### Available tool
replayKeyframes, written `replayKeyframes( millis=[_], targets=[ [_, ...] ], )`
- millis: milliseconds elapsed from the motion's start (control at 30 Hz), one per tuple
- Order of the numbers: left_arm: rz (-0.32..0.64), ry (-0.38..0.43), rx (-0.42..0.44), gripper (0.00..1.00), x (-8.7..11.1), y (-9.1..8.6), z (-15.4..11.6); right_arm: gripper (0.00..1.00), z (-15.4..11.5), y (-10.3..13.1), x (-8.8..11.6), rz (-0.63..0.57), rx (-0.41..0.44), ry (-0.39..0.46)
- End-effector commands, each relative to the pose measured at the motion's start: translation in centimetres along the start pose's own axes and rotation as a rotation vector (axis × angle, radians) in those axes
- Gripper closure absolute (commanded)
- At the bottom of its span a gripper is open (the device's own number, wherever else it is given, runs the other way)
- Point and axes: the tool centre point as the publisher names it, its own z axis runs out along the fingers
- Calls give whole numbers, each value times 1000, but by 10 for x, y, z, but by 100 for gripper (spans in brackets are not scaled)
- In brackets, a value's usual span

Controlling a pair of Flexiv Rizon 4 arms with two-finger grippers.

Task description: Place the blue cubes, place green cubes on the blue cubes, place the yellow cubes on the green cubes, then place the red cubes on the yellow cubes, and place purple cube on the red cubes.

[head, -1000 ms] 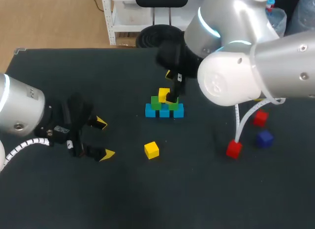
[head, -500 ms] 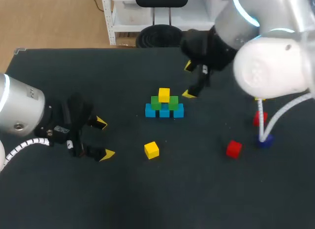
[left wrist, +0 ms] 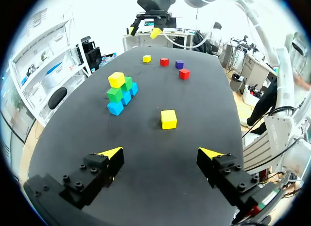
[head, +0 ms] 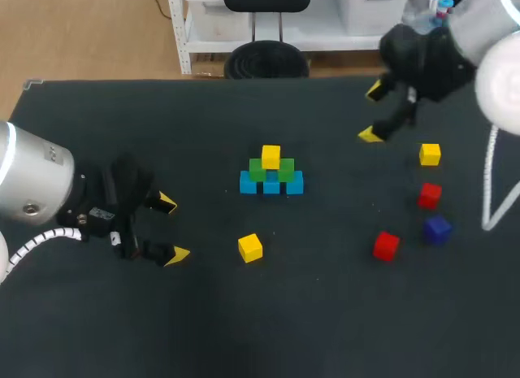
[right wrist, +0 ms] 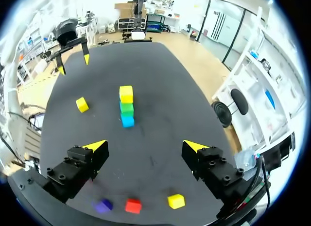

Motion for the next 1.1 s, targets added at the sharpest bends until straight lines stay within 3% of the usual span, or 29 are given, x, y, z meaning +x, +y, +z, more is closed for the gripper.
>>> replayKeyframes(
  millis=[33, 333, 567, 1100],
  targets=[
    [2, -9, 0, 0, 2, 0, -1, 0, -7, -2, 20, -13, 50, 14],
    [2, -9, 0, 0, 2, 0, -1, 0, -22, -32, 65, 31, 127, 36],
    [2, -9, 0, 0, 2, 0, -1, 0, -32, -50, 91, 46, 134, 59],
    [2, -9, 0, 0, 2, 0, -1, 0, -30, -67, 150, -24, 41, 108]
  ],
)
